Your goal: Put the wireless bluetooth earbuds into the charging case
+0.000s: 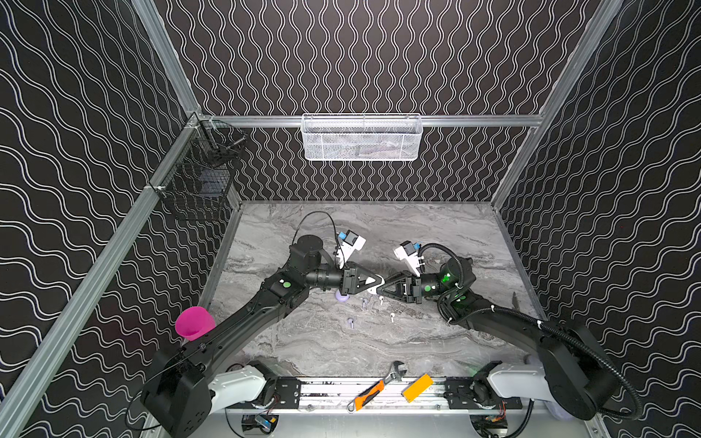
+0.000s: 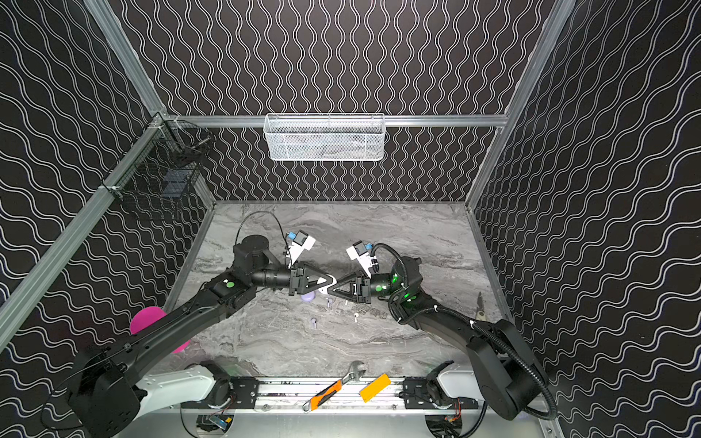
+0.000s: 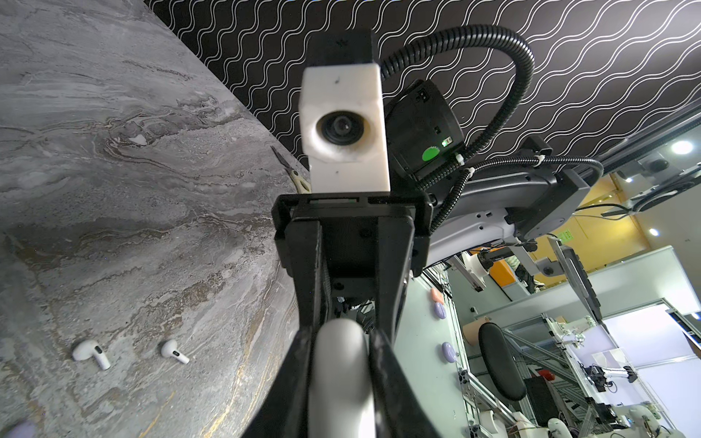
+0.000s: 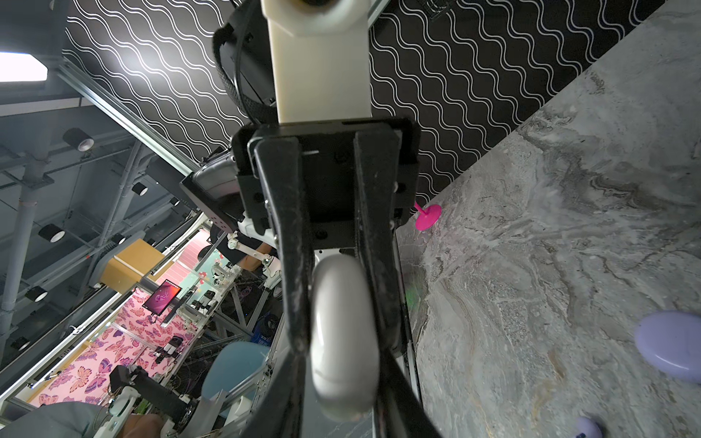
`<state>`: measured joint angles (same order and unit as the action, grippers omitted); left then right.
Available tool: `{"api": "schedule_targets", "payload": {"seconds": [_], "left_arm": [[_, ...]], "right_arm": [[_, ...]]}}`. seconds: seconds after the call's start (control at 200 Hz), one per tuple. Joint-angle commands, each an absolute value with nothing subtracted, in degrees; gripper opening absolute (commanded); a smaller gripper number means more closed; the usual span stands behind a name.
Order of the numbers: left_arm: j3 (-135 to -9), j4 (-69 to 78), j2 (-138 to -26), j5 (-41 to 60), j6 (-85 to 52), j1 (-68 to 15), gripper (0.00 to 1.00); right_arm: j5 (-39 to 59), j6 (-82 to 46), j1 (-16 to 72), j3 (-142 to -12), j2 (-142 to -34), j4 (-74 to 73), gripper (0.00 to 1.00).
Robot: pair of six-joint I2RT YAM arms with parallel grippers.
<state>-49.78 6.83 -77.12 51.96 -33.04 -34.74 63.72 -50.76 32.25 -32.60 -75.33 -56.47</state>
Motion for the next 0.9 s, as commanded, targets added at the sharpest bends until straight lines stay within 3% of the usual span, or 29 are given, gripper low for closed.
{"api": "schedule_targets", "payload": {"seconds": [0.0, 0.245, 0.531, 0.701, 0.891], "left_arm": [[-49.66, 8.35, -77.34, 53.07, -33.49, -35.08, 0.08], [-49.39, 7.05, -77.39, 53.33, -32.67, -35.75, 0.09], [-49.43, 7.05, -77.54, 53.6, -32.65, -35.68, 0.12], [-50.08, 7.22, -77.65, 53.42, -32.57, -35.75, 0.26], [-51.75, 5.54, -77.9, 52.91, -31.56, -35.69, 0.49]], "right_arm": [[64.2, -52.09, 32.34, -33.22, -75.17, -60.73, 0.31], [64.4, -51.91, 32.27, -33.32, -74.81, -60.56, 0.3], [64.93, -53.44, 32.34, -32.74, -75.04, -63.02, 0.13], [65.03, -53.8, 32.34, -32.34, -74.98, -63.55, 0.09], [64.99, -53.63, 32.33, -32.08, -74.64, -63.05, 0.09]]}}
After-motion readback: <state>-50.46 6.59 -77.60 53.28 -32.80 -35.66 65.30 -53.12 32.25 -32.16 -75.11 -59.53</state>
